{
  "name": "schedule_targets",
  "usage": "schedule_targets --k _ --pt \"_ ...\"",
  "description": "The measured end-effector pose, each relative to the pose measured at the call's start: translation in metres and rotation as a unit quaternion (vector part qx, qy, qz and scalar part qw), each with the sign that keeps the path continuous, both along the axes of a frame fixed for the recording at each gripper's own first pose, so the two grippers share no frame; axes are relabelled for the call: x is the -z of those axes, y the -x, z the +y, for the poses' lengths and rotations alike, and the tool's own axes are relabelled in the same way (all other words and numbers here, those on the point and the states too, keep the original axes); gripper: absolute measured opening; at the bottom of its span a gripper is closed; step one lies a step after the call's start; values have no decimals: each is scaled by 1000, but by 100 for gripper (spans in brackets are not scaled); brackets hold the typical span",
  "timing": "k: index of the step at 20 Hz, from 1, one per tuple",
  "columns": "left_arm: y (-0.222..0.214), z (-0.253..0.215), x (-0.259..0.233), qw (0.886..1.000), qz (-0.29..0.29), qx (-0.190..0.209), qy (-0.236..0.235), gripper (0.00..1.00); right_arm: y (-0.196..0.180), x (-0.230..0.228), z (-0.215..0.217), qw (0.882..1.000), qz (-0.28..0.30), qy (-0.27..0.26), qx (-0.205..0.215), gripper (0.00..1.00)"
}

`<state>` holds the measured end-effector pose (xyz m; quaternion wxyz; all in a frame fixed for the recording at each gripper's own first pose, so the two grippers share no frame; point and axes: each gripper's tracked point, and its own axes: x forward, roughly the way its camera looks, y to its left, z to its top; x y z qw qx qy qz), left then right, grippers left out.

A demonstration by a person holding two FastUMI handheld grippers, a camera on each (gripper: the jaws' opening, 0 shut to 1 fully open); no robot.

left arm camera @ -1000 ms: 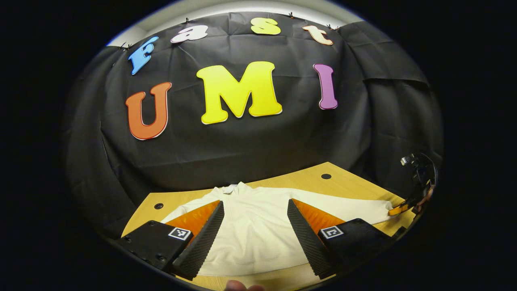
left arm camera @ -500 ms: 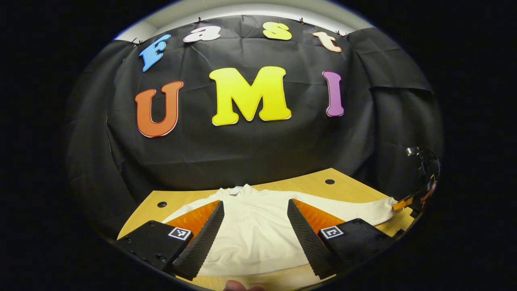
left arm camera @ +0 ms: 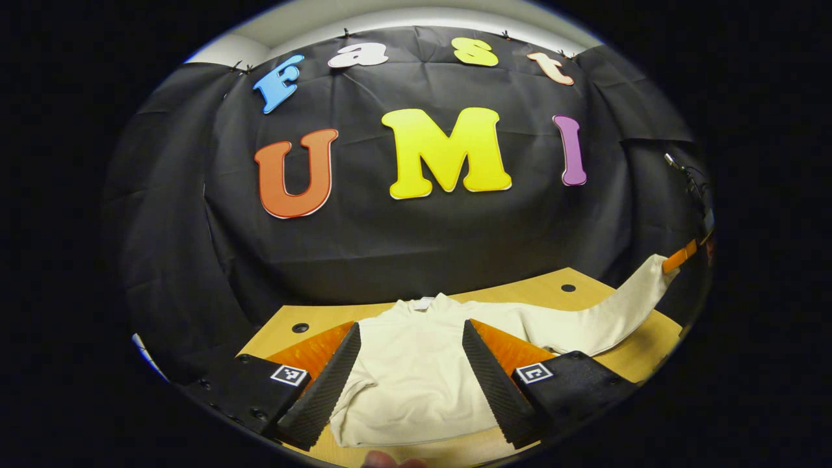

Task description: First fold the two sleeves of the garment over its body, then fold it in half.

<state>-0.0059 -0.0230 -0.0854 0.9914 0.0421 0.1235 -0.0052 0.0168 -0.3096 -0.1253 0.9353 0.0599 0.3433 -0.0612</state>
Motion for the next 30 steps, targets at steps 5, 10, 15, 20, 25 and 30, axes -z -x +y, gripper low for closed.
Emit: schedule_targets --k 5,10,15,20,25,30 --pt "9 36 -1 999 -8 -31 8 100 -67 -60 67 996 -52 14 -66 1" --pt "16 80 -6 998 -18 -67 2 100 -131 -83 146 986 -74 38 -142 1" --pt "32 133 -8 992 -23 -123 4 100 -175 -74 259 969 -91 32 -225 0" --pt "54 181 -7 985 -25 -168 -6 100 -198 -29 374 951 -72 19 -301 1" --pt "78 229 9 977 -6 -214 -6 100 -211 48 478 935 -31 18 -352 1" --pt "101 266 20 969 8 -249 -13 100 -211 114 561 913 6 46 -406 1"
